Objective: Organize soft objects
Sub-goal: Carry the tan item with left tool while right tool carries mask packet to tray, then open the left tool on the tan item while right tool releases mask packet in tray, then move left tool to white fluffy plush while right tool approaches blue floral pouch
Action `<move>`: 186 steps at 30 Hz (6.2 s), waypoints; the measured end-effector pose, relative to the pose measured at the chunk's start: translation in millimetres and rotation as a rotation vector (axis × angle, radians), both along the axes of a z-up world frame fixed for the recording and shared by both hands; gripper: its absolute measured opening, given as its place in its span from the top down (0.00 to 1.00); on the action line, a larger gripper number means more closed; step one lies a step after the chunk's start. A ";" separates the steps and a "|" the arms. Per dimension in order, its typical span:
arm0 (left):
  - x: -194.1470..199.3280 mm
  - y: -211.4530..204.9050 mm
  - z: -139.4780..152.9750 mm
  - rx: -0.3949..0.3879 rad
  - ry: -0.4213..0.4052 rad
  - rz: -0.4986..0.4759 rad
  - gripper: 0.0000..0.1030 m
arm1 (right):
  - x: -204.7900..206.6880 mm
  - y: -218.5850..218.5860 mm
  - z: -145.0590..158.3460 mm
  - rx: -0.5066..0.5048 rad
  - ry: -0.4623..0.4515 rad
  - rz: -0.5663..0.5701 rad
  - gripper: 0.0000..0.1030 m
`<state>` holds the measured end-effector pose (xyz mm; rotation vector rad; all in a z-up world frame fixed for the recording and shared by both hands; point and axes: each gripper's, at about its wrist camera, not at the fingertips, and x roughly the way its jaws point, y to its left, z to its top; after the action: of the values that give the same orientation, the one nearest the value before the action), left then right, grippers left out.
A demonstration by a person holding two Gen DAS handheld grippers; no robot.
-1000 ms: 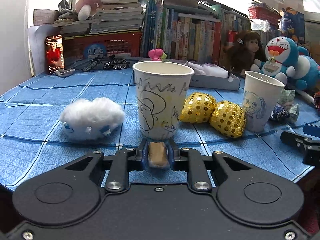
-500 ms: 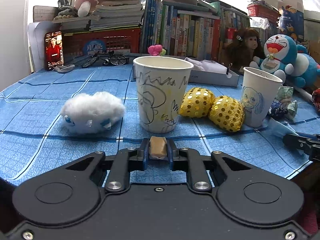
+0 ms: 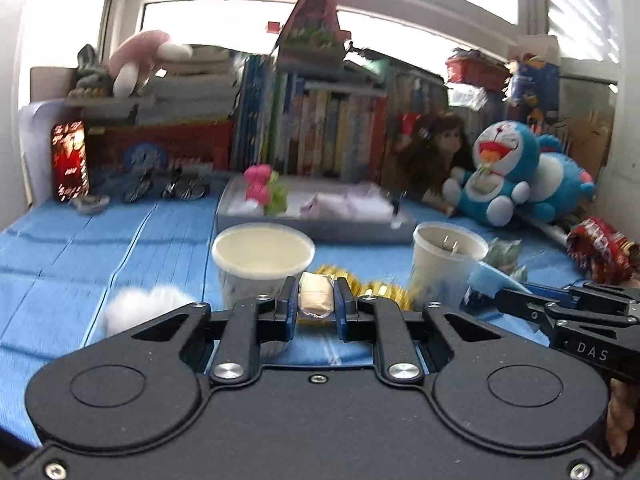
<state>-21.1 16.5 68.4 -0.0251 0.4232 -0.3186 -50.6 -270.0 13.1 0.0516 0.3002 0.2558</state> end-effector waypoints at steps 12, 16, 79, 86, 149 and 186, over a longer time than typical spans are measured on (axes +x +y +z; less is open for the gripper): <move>25.0 -1.7 39.9 0.010 -0.072 0.026 0.83 | 15.0 -4.0 14.9 0.056 0.017 0.013 0.81; 27.4 0.8 39.6 0.000 -0.058 0.021 0.83 | 7.7 -5.9 20.1 0.046 0.004 0.012 0.81; 374.8 -38.4 -20.3 0.011 0.553 0.059 0.83 | 339.0 -25.6 23.9 0.153 0.504 -0.215 0.81; 381.0 -39.4 -24.7 0.017 0.564 0.067 0.83 | 349.3 -28.6 22.2 0.181 0.529 -0.238 0.81; 212.2 7.2 70.5 0.025 0.288 -0.044 0.33 | 200.8 -31.9 86.5 0.030 0.328 0.002 0.09; 77.5 98.9 -26.3 0.059 0.241 0.225 0.22 | 93.6 -45.2 -13.8 -0.236 0.217 0.058 0.09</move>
<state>56.3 115.5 42.1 -0.0538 0.6623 -0.0804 43.0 -315.2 -0.7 -0.1641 0.5464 0.2714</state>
